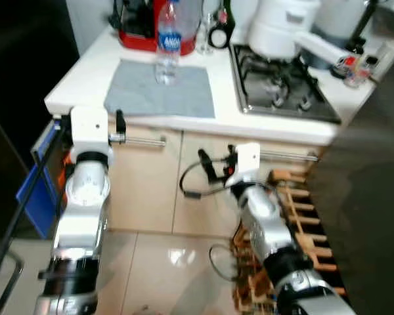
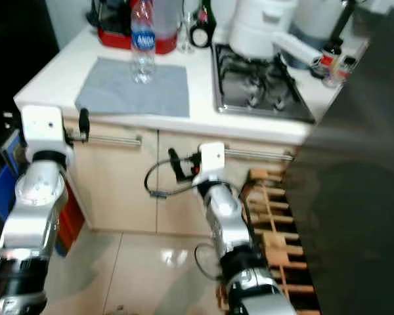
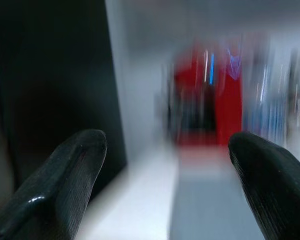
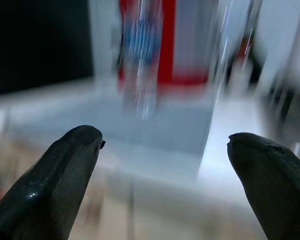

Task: Restocking fridge

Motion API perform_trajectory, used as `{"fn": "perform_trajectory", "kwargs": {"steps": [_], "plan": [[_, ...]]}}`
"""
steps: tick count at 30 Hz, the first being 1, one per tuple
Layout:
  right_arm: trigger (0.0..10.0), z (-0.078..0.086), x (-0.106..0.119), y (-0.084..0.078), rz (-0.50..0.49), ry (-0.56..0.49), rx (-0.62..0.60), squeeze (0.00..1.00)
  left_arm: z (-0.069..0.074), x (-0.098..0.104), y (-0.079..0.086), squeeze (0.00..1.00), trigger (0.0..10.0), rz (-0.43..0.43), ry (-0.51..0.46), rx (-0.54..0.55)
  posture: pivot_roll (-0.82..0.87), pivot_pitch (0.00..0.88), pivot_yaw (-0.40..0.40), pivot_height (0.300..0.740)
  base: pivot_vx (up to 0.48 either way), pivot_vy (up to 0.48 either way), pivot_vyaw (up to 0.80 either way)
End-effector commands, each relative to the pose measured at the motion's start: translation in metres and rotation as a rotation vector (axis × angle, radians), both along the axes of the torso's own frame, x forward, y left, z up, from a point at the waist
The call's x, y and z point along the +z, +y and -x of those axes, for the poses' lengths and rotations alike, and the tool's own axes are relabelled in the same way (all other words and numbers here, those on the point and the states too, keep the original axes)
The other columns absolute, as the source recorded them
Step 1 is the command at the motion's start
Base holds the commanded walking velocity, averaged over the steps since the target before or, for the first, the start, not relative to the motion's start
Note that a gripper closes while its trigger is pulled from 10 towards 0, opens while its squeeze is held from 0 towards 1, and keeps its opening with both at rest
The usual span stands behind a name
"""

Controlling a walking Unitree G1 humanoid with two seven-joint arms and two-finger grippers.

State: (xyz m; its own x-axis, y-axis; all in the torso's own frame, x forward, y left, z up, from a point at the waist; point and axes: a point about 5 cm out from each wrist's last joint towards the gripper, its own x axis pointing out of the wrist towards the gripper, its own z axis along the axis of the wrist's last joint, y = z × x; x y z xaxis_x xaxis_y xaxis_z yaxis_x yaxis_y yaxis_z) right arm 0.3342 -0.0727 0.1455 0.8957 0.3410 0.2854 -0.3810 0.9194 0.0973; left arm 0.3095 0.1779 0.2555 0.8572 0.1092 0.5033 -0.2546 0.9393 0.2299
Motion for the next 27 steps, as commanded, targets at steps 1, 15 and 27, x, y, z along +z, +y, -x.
{"fn": "perform_trajectory", "kwargs": {"steps": [1, 15, 27], "plan": [[10.0, -0.001, 0.017, -0.01, 0.0, -0.087, -0.04, 0.25, 0.004, 0.018, -0.015, 0.0, 10.0, -0.026, -0.084, -0.062, 0.01, 0.0, -0.059, 0.74, 0.48, 0.0, 0.0], [10.0, 0.003, 0.041, -0.029, -0.076, -0.109, -0.108, 0.25, -0.063, 0.087, -0.008, 0.0, 10.0, 0.078, -0.039, -0.227, -0.03, 0.0, -0.044, 0.74, 0.48, 0.0, 0.0], [10.0, 0.023, 0.035, -0.026, -0.089, -0.081, -0.042, 0.25, -0.093, 0.107, -0.003, 0.0, 10.0, 0.173, 0.103, -0.444, -0.07, 0.0, -0.013, 0.74, 0.352, 0.0, 0.0]]}}
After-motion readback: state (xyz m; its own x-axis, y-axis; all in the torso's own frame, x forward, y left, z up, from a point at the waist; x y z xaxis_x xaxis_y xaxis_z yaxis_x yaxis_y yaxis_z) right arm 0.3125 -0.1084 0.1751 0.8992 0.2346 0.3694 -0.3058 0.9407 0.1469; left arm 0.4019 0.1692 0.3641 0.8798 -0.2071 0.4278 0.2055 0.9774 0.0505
